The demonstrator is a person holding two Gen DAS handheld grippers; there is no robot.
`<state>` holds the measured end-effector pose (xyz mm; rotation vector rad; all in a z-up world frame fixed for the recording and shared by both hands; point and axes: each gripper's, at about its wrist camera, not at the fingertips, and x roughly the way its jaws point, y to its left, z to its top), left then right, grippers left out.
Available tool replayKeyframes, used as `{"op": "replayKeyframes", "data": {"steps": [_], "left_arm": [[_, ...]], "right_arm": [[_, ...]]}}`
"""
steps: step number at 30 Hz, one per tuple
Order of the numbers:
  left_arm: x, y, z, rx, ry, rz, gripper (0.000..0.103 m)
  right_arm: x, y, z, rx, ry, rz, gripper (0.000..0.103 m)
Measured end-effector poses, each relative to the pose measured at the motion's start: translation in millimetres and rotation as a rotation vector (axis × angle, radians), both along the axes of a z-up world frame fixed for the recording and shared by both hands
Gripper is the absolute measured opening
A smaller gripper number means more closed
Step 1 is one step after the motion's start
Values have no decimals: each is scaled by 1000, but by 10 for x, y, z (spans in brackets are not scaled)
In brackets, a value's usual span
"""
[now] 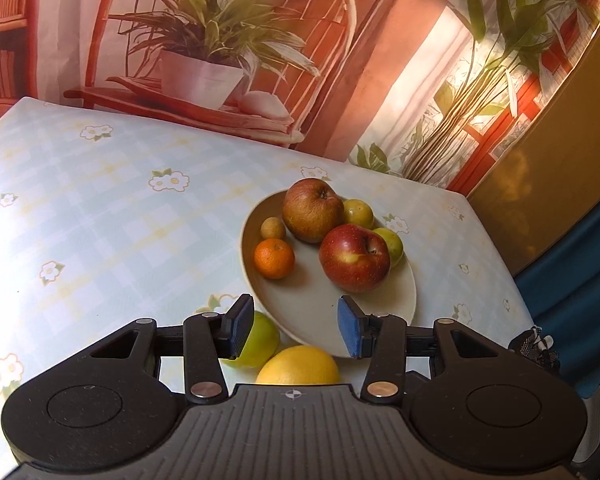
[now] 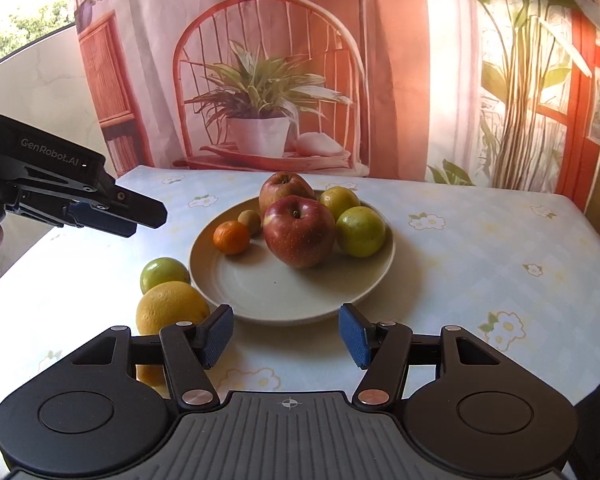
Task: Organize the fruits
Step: 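Withdraw both grippers from the plate toward the loose fruit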
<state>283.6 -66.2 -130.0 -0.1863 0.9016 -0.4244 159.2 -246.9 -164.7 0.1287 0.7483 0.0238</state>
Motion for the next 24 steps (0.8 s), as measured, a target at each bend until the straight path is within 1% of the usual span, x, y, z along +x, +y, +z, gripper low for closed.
{"op": "replayKeyframes", "data": {"steps": [4,9,16,20,24], "left_arm": [[-206,153,-28,53,-21,2,49],[-458,291,-65,65,-34,-14,49],[-755,354,-131,80,-60,-35,49],[-875,388,-170,80,-78,-20,49],[-996,407,-234,70,-70,-5,53]], "right_arm": [[-174,66,-35,8,2,-4,55],[-375,141,-54,18,-7,-14,55],[-579,224,-97,58,-4,-24,55],[-648,302,-105,37,-4,-12,55],[-703,337,-112,32,-1,-10,55]]}}
